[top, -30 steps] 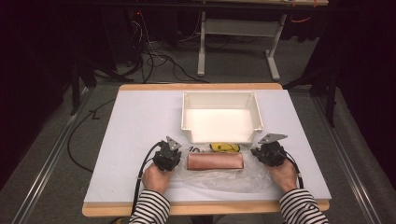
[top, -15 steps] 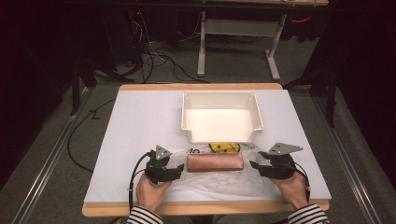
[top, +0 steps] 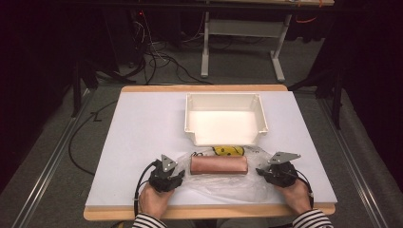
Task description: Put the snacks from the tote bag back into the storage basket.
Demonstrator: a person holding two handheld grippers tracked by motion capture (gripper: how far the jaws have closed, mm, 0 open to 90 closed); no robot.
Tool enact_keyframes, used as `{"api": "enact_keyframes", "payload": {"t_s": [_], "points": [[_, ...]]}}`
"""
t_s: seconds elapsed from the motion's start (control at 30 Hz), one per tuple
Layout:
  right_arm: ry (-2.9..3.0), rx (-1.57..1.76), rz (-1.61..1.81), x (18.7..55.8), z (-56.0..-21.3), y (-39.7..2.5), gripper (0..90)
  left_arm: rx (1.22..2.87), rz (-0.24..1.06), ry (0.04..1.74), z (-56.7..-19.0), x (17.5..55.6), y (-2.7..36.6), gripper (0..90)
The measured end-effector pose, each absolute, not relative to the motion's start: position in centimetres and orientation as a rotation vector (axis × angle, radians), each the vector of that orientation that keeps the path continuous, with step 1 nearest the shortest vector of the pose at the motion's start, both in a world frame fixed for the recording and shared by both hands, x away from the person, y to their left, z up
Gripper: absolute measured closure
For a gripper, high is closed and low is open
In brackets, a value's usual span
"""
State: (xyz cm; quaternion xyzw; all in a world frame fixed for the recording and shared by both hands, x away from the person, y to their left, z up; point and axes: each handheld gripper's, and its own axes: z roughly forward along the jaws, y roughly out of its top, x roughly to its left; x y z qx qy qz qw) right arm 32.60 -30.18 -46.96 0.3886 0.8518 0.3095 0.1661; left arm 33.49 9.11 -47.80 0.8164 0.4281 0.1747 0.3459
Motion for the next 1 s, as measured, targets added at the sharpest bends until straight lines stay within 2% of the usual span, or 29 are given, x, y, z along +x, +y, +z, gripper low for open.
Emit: {"api": "enact_keyframes", "payload": {"t_s": [0.07, 0.13, 0.3, 0.5, 0.57, 0.67, 0.77, 1.0], "points": [[2.425, 1.074, 0.864, 32.7, -47.0, -30.0, 86.7, 2.151, 0.465, 1.080, -47.7, 33.7, 8.8, 81.0], [2.416, 1.073, 0.842, 32.9, -46.8, -29.8, 88.0, 2.192, 0.472, 1.063, -47.4, 34.2, 8.3, 88.4], [2.371, 1.098, 0.820, 33.7, -46.8, -30.3, 89.6, 2.169, 0.483, 1.124, -47.2, 35.7, 9.7, 90.0], [2.354, 1.108, 0.826, 33.7, -47.0, -31.5, 89.2, 2.158, 0.485, 1.104, -47.5, 35.6, 10.0, 89.3], [2.348, 1.153, 0.852, 33.9, -47.0, -31.7, 84.4, 2.124, 0.443, 1.121, -47.5, 35.9, 10.6, 83.1], [2.340, 1.208, 0.911, 34.0, -46.8, -32.1, 67.8, 2.081, 0.415, 1.127, -47.2, 36.0, 11.3, 66.4], [2.339, 1.224, 0.997, 33.9, -46.1, -32.2, 56.3, 2.039, 0.411, 1.113, -46.6, 35.8, 11.4, 57.0], [2.315, 1.217, 1.113, 34.0, -43.8, -31.9, 44.0, 1.932, 0.372, 1.109, -46.2, 35.9, 11.4, 41.9]]}}
